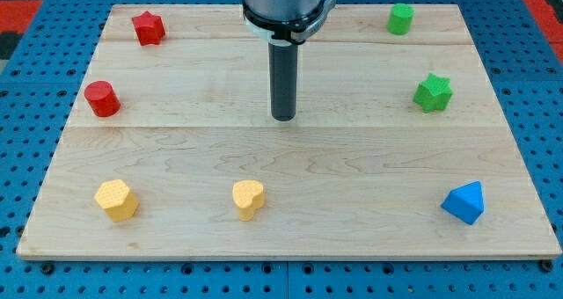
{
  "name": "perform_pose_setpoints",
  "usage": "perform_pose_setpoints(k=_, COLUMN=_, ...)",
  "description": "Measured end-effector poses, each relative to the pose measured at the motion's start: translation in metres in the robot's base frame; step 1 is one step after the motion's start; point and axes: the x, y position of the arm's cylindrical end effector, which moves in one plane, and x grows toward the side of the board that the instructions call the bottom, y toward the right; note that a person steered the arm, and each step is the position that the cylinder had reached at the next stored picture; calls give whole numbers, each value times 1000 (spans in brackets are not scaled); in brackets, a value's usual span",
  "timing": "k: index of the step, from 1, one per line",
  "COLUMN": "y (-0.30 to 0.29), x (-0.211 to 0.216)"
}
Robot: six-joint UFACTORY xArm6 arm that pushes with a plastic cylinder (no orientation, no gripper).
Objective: Move the blue cube to top right of the red circle
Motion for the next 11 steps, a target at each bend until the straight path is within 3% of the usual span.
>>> perform_pose_setpoints(k=2, y=3, x=-28)
perform_pose_setpoints(k=9, y=51, x=-230)
perform_pose_setpoints(k=11, y=-53, x=-201)
